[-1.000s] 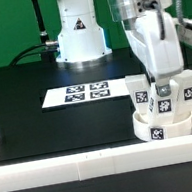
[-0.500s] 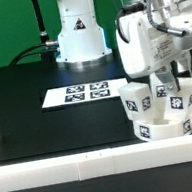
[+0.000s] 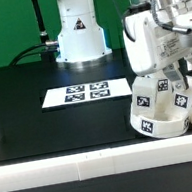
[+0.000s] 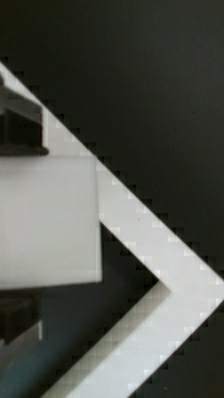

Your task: Assemble stool

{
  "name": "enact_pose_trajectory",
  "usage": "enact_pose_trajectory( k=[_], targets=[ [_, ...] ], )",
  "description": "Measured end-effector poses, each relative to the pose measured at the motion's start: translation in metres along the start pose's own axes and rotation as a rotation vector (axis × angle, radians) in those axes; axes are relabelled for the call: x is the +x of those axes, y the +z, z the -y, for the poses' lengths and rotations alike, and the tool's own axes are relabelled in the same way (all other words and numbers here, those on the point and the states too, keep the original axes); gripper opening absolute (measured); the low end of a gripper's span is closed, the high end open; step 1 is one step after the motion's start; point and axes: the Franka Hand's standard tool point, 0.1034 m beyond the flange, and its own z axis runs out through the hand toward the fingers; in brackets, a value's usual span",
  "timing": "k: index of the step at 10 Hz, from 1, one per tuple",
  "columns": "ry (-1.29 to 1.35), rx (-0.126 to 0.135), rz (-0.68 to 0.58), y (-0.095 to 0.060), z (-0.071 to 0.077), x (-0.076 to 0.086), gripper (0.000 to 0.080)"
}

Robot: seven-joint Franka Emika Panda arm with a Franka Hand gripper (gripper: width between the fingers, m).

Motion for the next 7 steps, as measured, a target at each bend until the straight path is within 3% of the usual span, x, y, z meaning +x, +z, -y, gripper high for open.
enact_pose_trajectory(
  k=[1,2,3,4,5,7],
  targets=[
    [-0.007,0.000,0.000,0.000,0.000,0.000,0.0517],
    [-0.036,-0.003,0.002,-0.002,0.002,0.000,0.0517],
    [-0.062,-0.010,0.015,-0.015,0.010,-0.001,0.0619],
    [-0.079,-0.021,0.040,-0.038,0.019,-0.005,0.0645],
    [-0.074,-0.025,0.052,-0.047,0.023,-0.008,0.0645],
    [-0.076,-0.021,0.046,-0.043,0.022,-0.006,0.0649]
  ],
)
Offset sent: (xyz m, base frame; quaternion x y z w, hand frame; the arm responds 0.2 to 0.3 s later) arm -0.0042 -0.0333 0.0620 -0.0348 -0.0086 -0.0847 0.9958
